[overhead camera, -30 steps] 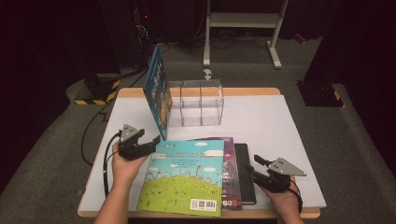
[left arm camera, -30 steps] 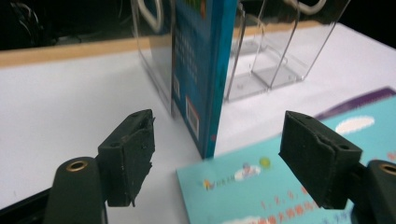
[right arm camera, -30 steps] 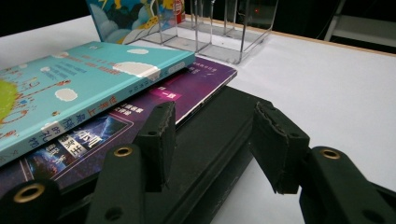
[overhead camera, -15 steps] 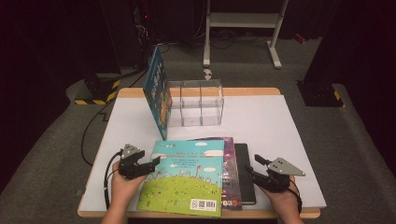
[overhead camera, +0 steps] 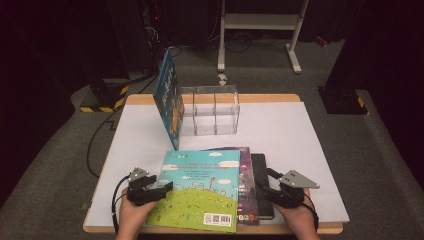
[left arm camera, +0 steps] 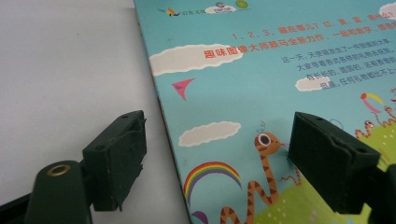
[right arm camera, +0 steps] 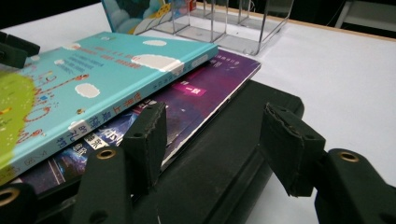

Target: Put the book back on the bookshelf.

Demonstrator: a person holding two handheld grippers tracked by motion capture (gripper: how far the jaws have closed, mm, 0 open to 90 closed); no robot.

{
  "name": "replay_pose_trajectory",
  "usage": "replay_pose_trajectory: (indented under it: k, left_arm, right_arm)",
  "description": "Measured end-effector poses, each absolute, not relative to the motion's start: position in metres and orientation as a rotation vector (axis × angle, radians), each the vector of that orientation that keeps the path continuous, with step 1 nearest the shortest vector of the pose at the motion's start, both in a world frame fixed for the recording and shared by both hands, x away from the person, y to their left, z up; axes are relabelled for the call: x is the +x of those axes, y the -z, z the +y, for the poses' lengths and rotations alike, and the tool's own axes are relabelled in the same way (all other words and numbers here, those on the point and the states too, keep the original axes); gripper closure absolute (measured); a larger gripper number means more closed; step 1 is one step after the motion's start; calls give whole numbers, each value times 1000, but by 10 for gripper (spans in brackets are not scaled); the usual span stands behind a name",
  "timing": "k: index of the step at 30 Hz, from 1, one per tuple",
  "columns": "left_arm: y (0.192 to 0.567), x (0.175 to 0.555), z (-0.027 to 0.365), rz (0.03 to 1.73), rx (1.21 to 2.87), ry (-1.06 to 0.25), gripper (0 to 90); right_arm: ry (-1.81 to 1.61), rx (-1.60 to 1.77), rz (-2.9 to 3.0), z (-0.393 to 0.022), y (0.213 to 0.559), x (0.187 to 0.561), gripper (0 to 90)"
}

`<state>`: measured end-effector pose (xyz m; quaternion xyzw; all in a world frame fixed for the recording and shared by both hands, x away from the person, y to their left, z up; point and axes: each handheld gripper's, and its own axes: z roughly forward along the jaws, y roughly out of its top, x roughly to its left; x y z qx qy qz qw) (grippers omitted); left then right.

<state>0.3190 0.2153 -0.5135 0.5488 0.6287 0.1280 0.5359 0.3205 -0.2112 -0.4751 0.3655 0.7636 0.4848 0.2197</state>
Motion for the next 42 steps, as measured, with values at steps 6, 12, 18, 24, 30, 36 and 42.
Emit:
replay_pose_trajectory:
  k: [6,12,18,24,30,36,42]
  left_arm:
    - [514,315,216,1482,1314,-276,209]
    - [513,313,213,1483,1312,-258,228]
    - [512,311,213,1492,1309,-254,236]
    - [512,307,211,1492,1318,-251,244]
    - [511,303,209,1491,1331,-244,245]
    - [511,300,203,1483,1333,-232,245]
    - [511,298,198,1466,1349,-217,243]
  right_arm:
    - [-1321,1013,2119,-205,476,320,406]
    - [-1342,1009,2127,-197,474,318,394]
    - [-1343,984,2143,-188,472,314,395]
    - [-1358,965,2144,-185,471,313,388]
    - [-1366,958,2146,-184,470,315,386]
    - [-1378,963,2145,-183,469,315,384]
    - [-1390,956,2157,-181,468,315,385]
